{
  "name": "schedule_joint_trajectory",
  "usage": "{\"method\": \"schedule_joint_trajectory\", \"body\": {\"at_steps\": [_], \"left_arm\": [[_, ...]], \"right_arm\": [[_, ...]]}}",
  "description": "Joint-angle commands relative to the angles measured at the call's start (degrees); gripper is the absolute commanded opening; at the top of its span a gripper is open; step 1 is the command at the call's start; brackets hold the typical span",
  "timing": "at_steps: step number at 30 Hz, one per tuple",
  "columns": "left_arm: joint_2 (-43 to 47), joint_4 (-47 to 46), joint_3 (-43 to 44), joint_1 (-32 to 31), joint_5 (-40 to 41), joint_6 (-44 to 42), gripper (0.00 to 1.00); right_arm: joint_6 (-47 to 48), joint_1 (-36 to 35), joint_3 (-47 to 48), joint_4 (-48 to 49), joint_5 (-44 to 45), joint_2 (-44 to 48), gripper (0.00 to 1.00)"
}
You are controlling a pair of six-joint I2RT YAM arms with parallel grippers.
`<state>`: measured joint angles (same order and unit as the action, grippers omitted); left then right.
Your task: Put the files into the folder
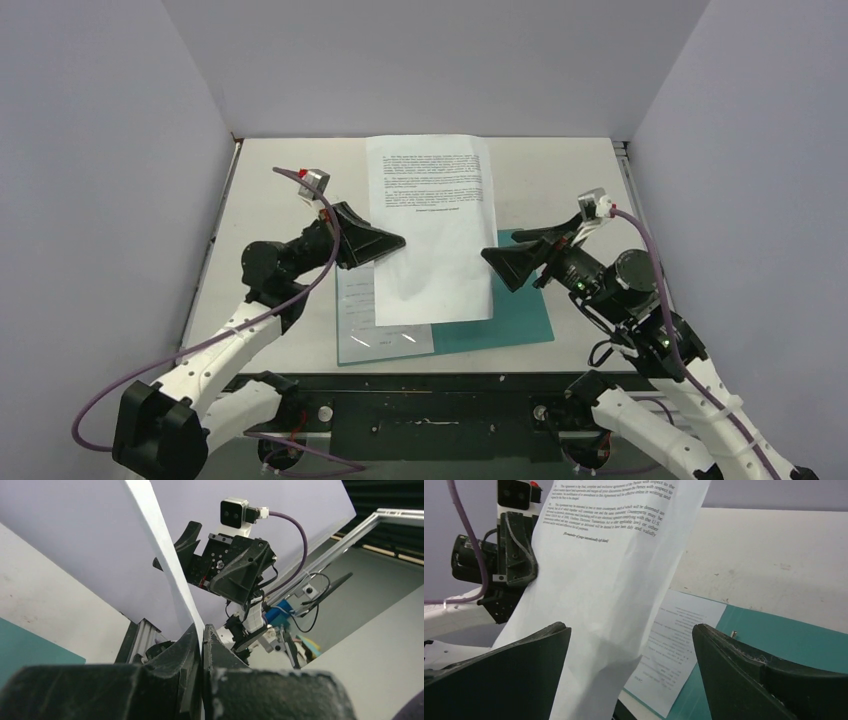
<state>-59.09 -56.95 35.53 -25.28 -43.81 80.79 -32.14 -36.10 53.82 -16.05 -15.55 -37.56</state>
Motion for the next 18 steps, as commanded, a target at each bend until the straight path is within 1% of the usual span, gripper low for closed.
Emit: {"method": "schedule_joint_trajectory", "body": {"at_steps": [1,4,5,11,14,18], "left_arm": [[3.41,6.35,5.20,0.36,-6.50,-7.32,0.00],[4.25,6.93,6.29,0.40,-9.26,-8.02,0.00],[4.51,6.87,6.52,0.40,-10.06,-8.02,0.00],[6.27,8.51,7.23,0.28,-13.22,-9.41,0.00],[6.99,8.38,7.02,0.23,-14.31,-9.43,0.00],[7.55,6.10,6.43,0.06,-14.64,-8.10,0.00]], "right_arm": [[4.99,-0.38,2.18,-2.67,2.60,2.63,0.94],[5.49,-0.38,1.80,-2.02,-0.17,3.86,0.91],[5.38,-0.33,1.50,-1.20,-2.40,4.37,0.90],[1.89,-0.32,-1.77,7.53,-14.82,6.39,0.90],[-0.71,-0.37,-3.23,12.01,-18.19,5.99,0.90],[-3.96,-0.42,-4.67,16.94,-21.38,4.25,0.92]]}}
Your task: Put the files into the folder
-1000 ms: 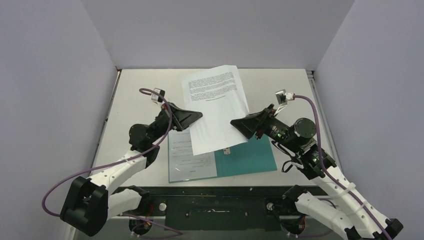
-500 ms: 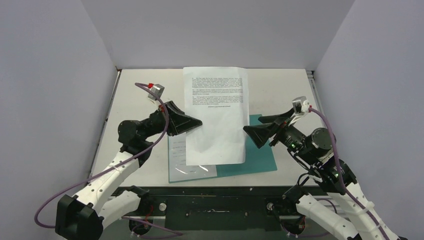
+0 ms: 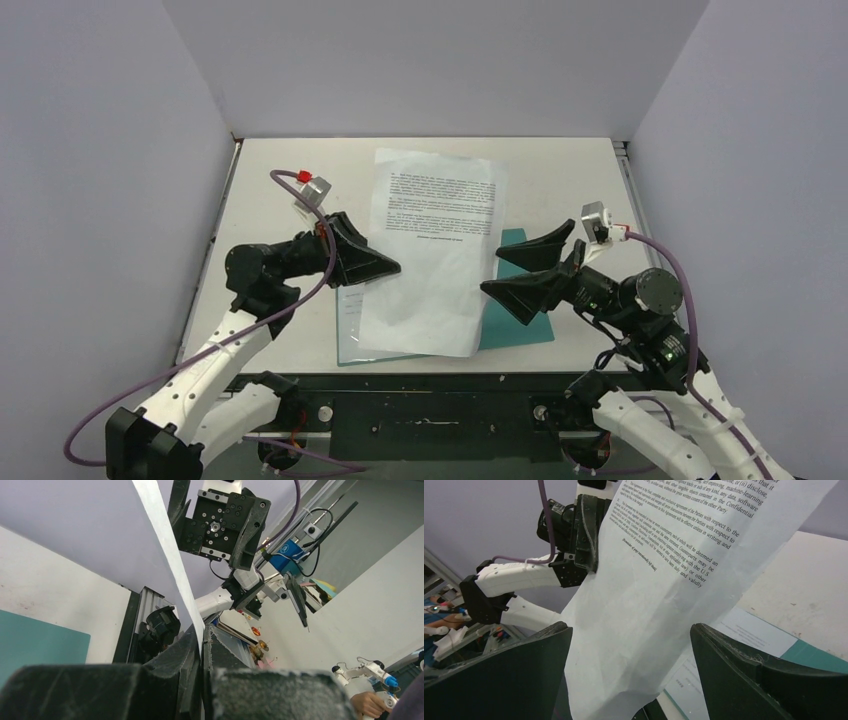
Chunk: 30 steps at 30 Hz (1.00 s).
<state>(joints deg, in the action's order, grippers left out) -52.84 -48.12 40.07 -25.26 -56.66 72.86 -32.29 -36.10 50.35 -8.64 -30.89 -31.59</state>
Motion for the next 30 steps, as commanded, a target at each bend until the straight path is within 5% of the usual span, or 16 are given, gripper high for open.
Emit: {"method": "schedule_joint_trajectory", "body": {"at_steps": [1,6,20,30], "left_arm": [[1.19,-4.18,1.71,-0.09,-1.78,0.73,0.00],[0.62,-10.87,1.48,-0.15,-2.35,5.69,0.00],[4.28,-10.31,4.79,-0.23,-3.36,6.18,0.00],[5.11,-6.86,5.54,-0.25,-2.34,3.61,0.00]], "right_arm": [[-4.74,-0.38,-1.55,10.74,-6.63,-2.20,0.93],[-6.91,-0.38,-2.82,14.54,-8.34,-3.38,0.95],[-4.35,-0.35,-2.42,8.82,-5.74,-0.85,0.96],[-14.05,-0.34,-6.82,22.92,-10.69,-1.77,0.97]]}}
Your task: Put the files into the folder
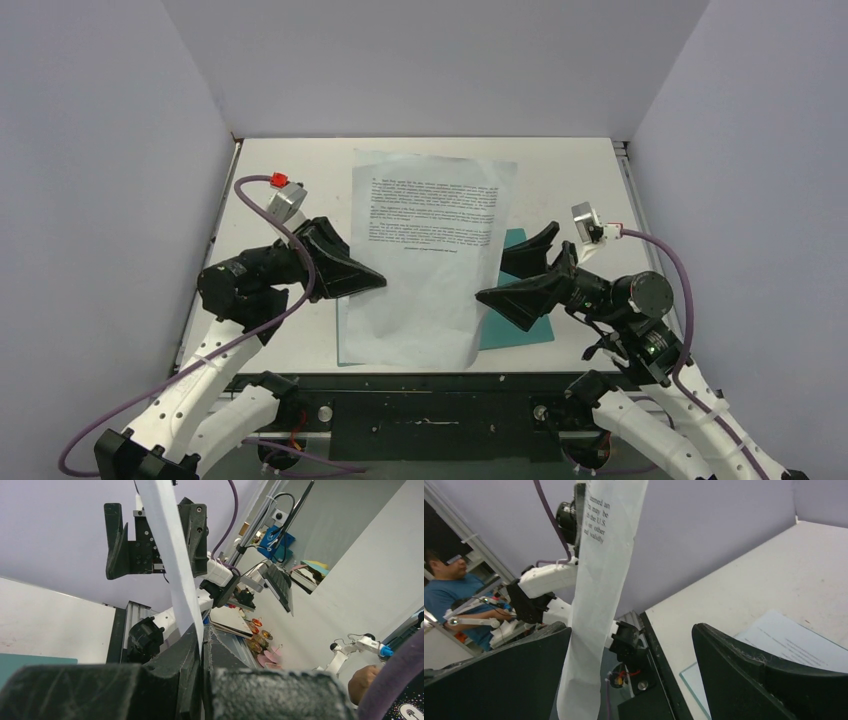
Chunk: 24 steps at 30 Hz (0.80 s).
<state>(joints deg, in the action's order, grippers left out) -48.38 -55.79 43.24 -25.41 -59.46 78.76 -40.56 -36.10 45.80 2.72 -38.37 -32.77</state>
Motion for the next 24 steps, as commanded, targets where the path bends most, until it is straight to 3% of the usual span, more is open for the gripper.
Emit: {"method": "schedule_joint_trajectory", "body": {"at_steps": [1,5,10,19,24], "left_arm": [[0.74,1.74,2.31,-0.09,0.81,-3.15,0.00],[0.84,4.36,1.95,-0.15,2.23,-5.81,0.00],[0.59,9.16,1.76,-0.10,4.10,-9.91,0.00],[0.96,18.75,2.14,0.09,5.66,-16.90,0.00],[2.05,23.44,2.20,0.37,6.35,-20.20,0.00]], "right_arm": [[-7.66,-0.33,-3.16,14.50,-4.02,-0.99,0.96],[-12.89,-0.76,-5.78,23.44,-5.87,-3.14,0.88],[-13.19,-2.77,-5.30,25.69,-5.46,-5.09,0.77],[-7.66,-4.85,-1.86,18.53,-4.00,-5.56,0.48],[-4.10,-4.87,-0.22,13.08,-3.00,-4.71,0.37]]}}
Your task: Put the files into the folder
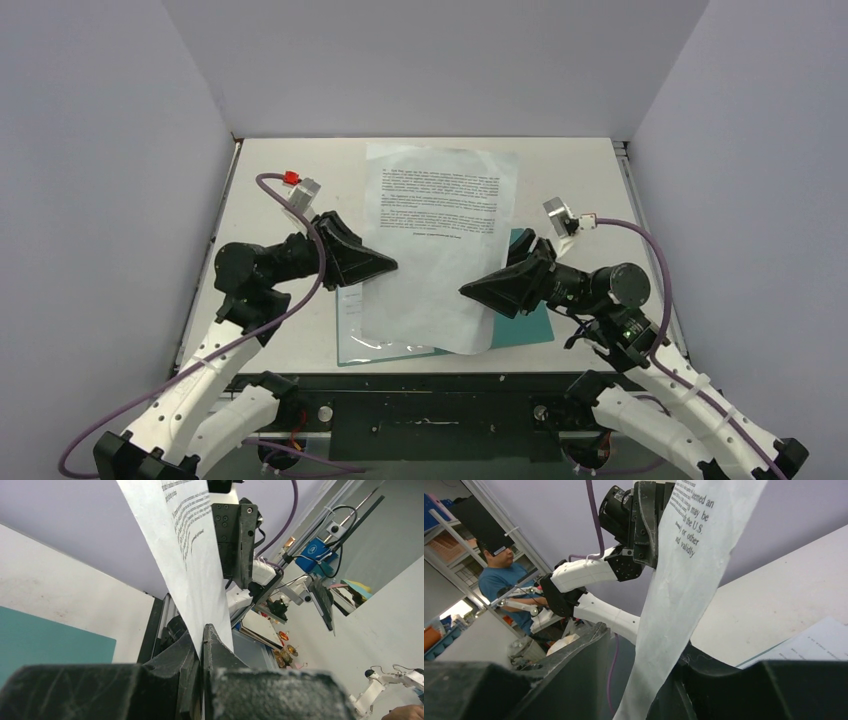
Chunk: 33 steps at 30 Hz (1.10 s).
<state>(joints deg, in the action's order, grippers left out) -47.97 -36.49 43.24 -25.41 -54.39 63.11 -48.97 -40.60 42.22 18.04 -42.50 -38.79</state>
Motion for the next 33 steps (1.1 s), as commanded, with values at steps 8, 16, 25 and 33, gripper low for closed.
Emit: {"method": "schedule_joint_trajectory", "body": {"at_steps": [8,16,25,33], "left_arm": [[3.04,6.16,1.50,0.57,1.38,-5.94,0.00],[4.14,4.23,1.06,0.54,0.69,-4.68,0.00],[6.30,8.31,-0.88,0.58,3.52,-6.28,0.00],[9.26,17.28,-3.24,0.54,10.74,-9.92,0.23]], "right_arm": [[6.38,-0.36,3.74,-5.59,2.69,1.75,0.27],[7.60,-0.36,4.82,-7.88,3.55,-0.93,0.13],[12.74,-0.37,7.90,-18.62,11.86,-0.90,0.05],[15.56,-0.31,11.57,-28.24,18.52,-2.04,0.05]]}}
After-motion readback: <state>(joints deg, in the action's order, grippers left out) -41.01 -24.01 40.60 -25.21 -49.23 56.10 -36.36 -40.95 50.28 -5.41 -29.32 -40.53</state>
